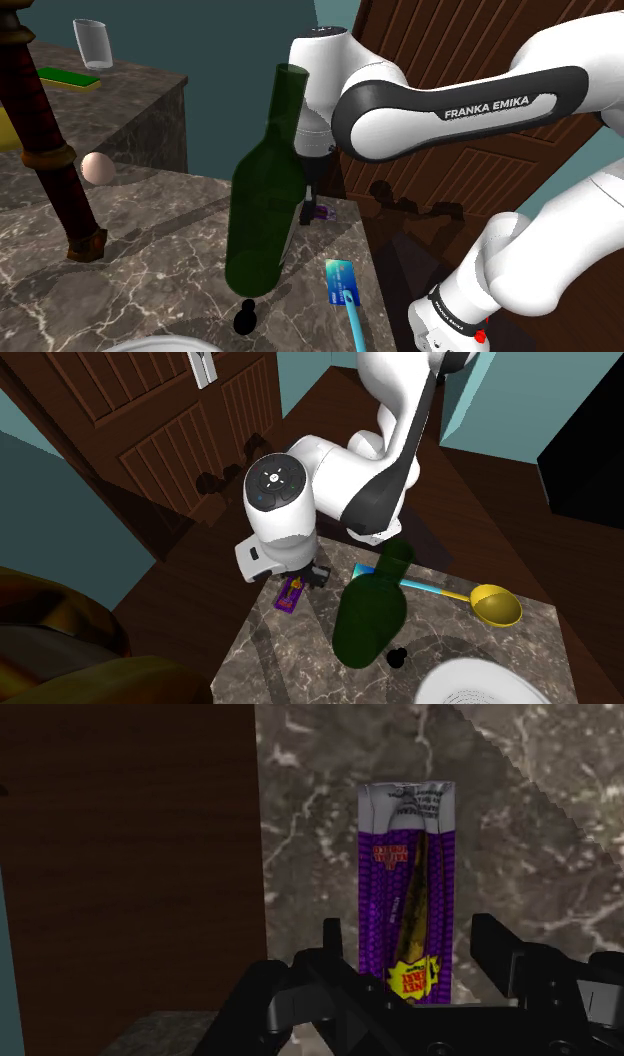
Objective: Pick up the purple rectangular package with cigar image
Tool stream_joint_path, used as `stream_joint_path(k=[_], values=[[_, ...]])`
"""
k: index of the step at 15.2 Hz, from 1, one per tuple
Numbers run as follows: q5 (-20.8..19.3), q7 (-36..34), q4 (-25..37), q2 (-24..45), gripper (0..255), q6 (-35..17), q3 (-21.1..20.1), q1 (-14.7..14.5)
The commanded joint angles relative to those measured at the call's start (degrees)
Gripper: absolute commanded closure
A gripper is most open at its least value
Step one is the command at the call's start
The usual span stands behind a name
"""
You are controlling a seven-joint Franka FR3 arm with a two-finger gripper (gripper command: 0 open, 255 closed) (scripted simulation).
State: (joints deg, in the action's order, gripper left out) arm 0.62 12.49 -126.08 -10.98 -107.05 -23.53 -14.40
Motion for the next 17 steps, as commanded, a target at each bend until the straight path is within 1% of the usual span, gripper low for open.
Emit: stream_joint_path(k=[1,9,17], values=[[-0.14,-0.03,-0.20,0.10,255,-0.13,0.02,0.03],[-0.17,-0.01,-0.20,0.17,255,-0.20,0.02,0.08],[0.24,0.73,4.54,-1.39,255,5.99,0.47,0.15]])
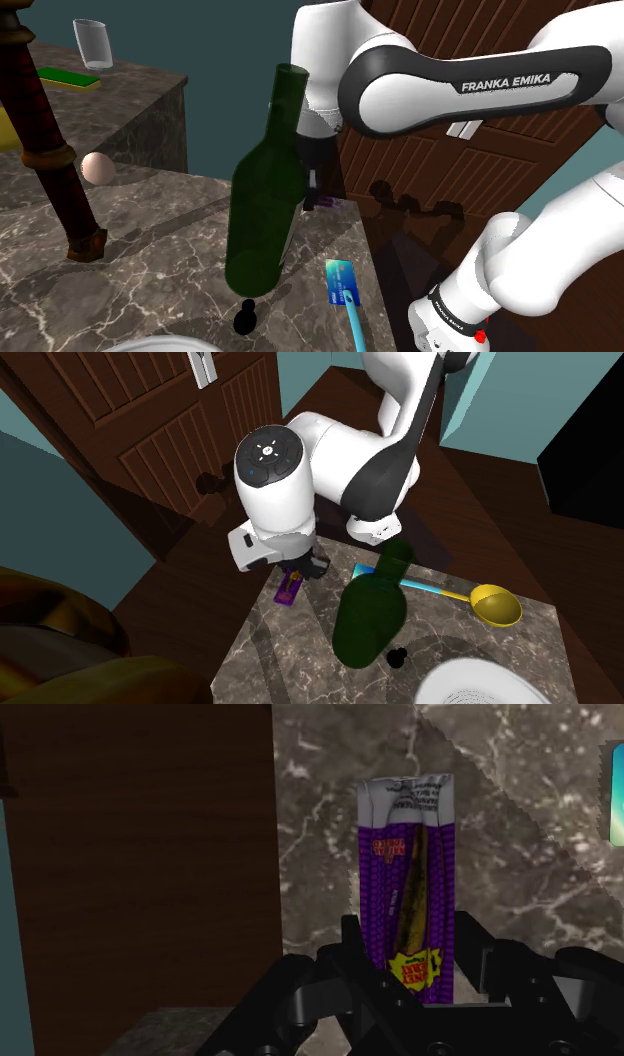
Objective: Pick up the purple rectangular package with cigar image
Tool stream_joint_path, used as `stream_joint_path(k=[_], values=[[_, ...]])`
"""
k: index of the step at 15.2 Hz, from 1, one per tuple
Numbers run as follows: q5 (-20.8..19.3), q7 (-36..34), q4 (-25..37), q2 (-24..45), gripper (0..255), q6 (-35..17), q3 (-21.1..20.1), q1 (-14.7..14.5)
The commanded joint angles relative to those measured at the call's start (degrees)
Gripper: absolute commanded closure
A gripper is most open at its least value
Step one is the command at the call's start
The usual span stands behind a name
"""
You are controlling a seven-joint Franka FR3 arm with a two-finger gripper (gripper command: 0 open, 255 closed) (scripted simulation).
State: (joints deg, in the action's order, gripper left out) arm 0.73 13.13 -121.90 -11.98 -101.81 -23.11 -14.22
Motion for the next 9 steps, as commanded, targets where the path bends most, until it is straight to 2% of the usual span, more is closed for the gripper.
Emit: stream_joint_path(k=[1,7,9], values=[[0.16,0.17,1.01,-0.53,255,1.52,0.11,-0.02],[0.23,0.53,5.14,-1.05,255,6.13,0.38,0.08],[0.23,0.54,5.25,-1.06,255,6.25,0.38,0.09]])
